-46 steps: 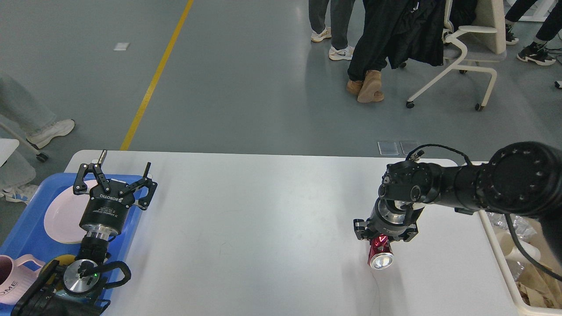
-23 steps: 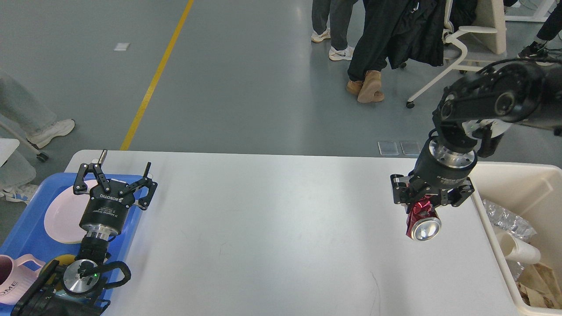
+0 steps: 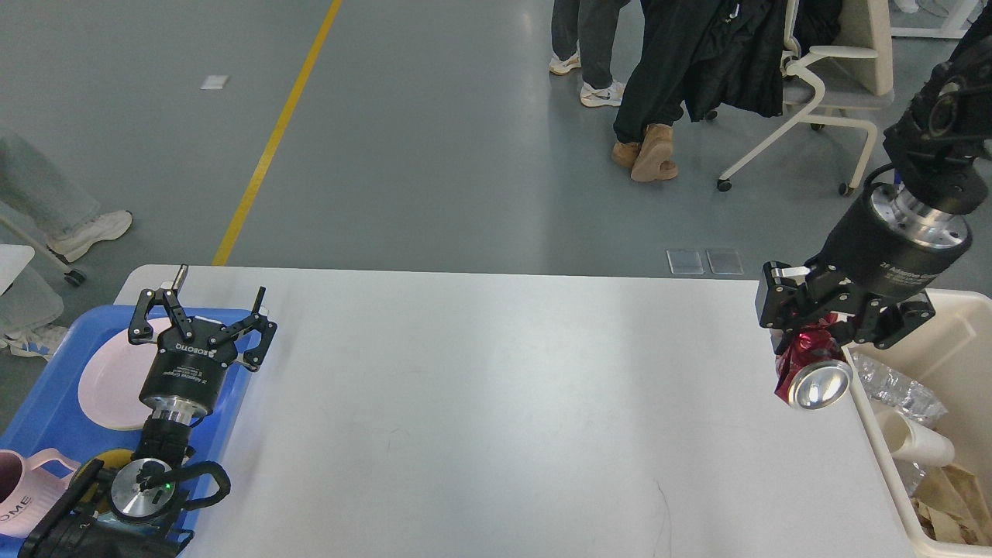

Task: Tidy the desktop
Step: 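Carry the red can into the white bin and release it, then raise the right gripper out of the bin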

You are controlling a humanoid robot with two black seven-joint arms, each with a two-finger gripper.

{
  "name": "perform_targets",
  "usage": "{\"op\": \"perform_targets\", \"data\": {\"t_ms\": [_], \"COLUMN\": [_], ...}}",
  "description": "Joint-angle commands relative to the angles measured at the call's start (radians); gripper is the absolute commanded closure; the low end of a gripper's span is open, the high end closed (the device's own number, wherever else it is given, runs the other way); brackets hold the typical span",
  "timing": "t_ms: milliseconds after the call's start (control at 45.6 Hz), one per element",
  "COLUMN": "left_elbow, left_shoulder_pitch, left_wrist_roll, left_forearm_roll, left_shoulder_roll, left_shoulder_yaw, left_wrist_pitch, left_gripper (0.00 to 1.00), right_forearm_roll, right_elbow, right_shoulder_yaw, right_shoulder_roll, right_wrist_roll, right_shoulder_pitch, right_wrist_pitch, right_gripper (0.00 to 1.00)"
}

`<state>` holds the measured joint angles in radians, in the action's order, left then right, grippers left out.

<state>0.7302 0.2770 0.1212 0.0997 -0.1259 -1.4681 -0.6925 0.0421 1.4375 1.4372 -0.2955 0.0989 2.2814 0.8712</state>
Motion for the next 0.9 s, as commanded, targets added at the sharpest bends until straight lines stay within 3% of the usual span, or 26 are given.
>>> {"op": "perform_targets", "data": {"t_ms": [0, 88, 197, 417, 636, 877], "left_elbow": [0.000, 0.000, 0.000, 0.000, 0.000, 0.000], "left_shoulder_pitch": [0.001, 0.001, 0.001, 0.001, 0.001, 0.001], "left_wrist_roll": [0.000, 0.000, 0.000, 0.000, 0.000, 0.000], "left_forearm_roll": [0.000, 0.000, 0.000, 0.000, 0.000, 0.000], "left_shoulder_roll": [0.002, 0.002, 0.002, 0.002, 0.002, 0.002], "left_shoulder_yaw": [0.000, 0.000, 0.000, 0.002, 0.002, 0.002], "left_wrist_pitch": [0.001, 0.001, 0.001, 0.001, 0.001, 0.001], "left_gripper": [0.04, 0.04, 0.04, 0.04, 0.04, 0.04], "right_forearm_roll": [-0.001, 0.002, 0.028, 0.030, 0.030, 0.012], "right_elbow": [-0.022, -0.081, -0.273, -0.630, -0.917, -1.221], "right_shoulder_yaw": [0.064, 0.104, 0.086, -0.038, -0.323, -0.465], "right_shoulder_roll": [-0.059, -0.174, -0.367, -0.502, -0.481, -0.260], "right_wrist_roll": [-0.002, -0.007, -0.013, -0.013, -0.013, -0.047], "right_shoulder_pitch": [-0.039, -0.109, -0.272, -0.669, -1.163, -1.546], "right_wrist_pitch": [-0.093, -0.130, -0.127, -0.149, -0.311, -0.613], "right_gripper": [1.00, 1.00, 1.00, 1.00, 1.00, 1.00]}}
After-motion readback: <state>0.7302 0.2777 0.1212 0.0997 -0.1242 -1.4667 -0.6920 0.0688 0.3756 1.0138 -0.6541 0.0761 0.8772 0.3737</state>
